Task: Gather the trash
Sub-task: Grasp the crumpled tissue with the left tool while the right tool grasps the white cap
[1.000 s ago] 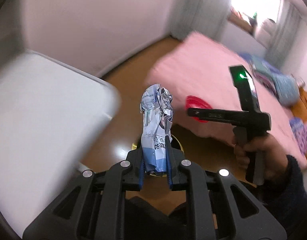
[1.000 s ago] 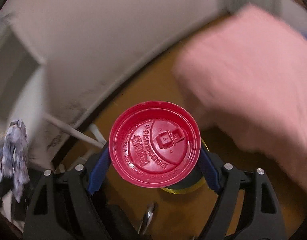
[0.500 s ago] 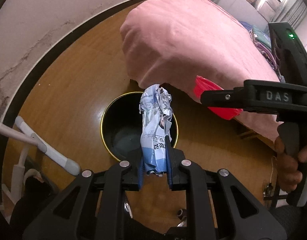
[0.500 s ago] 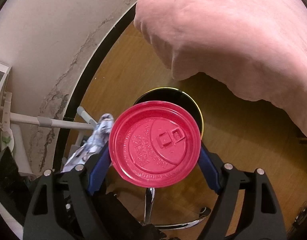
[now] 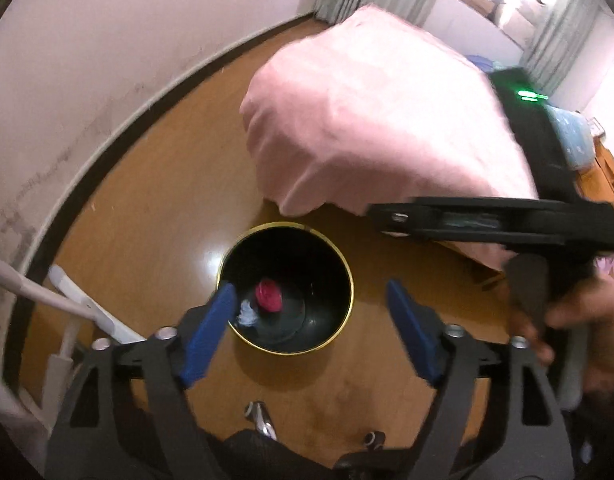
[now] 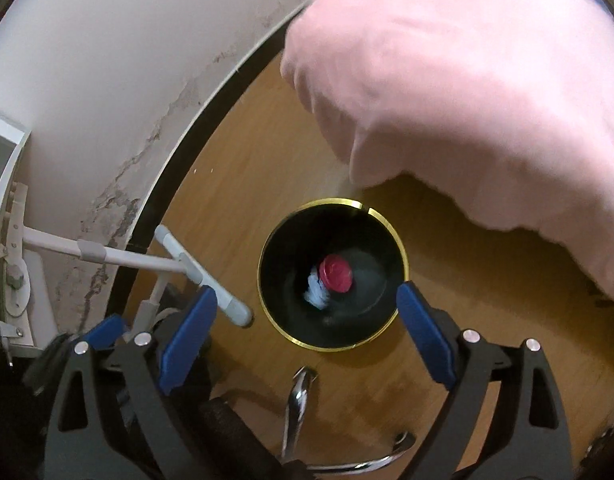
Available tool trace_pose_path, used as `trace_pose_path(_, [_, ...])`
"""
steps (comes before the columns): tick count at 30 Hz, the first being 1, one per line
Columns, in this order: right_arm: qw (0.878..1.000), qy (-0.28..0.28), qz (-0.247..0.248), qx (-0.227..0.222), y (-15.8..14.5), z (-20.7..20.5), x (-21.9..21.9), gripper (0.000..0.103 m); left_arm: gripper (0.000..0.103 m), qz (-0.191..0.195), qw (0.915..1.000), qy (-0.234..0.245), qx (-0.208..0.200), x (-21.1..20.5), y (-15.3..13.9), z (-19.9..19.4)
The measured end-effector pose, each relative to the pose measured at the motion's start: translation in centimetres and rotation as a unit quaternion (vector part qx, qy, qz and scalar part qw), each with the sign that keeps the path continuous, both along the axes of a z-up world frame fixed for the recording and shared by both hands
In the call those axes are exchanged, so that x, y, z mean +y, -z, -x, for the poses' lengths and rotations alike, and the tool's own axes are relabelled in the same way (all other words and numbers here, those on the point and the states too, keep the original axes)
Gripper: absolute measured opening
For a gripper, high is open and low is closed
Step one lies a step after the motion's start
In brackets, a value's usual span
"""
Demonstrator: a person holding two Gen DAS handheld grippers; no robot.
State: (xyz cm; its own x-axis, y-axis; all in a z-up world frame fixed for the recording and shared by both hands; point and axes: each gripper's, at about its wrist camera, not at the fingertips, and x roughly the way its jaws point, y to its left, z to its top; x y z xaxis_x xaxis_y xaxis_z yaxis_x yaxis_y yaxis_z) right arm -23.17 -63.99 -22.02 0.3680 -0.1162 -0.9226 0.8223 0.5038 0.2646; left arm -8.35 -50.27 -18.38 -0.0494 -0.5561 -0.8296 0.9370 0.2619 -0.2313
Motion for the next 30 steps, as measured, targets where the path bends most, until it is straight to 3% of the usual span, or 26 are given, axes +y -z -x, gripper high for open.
trace_pose_path(1, [1.0,-0.006,0.022,-0.002,-1.2,-0.2,0.5,0.089,0.089,0.01,0.9999,0.002,-0.011,0.7,-1.4,0.4])
trace_pose_path(6, [0.991,-0.045,0.119,-0.028,-7.7,-2.0,4.5,0.094,0.095,0.062,0.995,-0.01,-0.078,7.7,-10.3,1.2])
trace_pose_path(11, [0.975,-0.125,0.147,-0.113,-13.9,-6.3,11.7,0.096,0.096,0.062,0.9815,-0.102,-0.15,18.4,-16.0,-2.7])
trace_pose_path(14, [0.956,-0.21,0.149,-0.144,-16.0,-10.6,17.8,0.096,0.096,0.035,0.963,-0.197,-0.18,26.2,-17.5,-6.7])
trace_pose_path(17, [0.929,-0.302,0.142,-0.159,-17.0,-15.2,24.6,0.096,0.096,0.015,0.9388,-0.296,-0.176,33.3,-18.0,-10.2])
trace_pose_path(21, [0.881,-0.421,0.124,-0.176,-17.6,-20.5,33.6,0.096,0.096,0.002,0.8962,-0.415,-0.157,43.4,-17.6,-12.9])
trace_pose_path(25, [0.826,-0.523,0.122,-0.173,-17.4,-24.2,43.0,0.095,0.096,-0.004,0.8608,-0.488,-0.144,51.1,-17.1,-13.4])
trace_pose_path(27, [0.806,-0.555,0.125,-0.163,-16.7,-25.5,46.2,0.089,0.096,0.0,0.8515,-0.507,-0.134,53.3,-16.9,-13.8])
trace_pose_path(30, [0.79,-0.58,0.141,-0.143,-15.4,-26.9,49.5,0.084,0.096,0.004,0.8462,-0.519,-0.123,55.2,-16.1,-13.9])
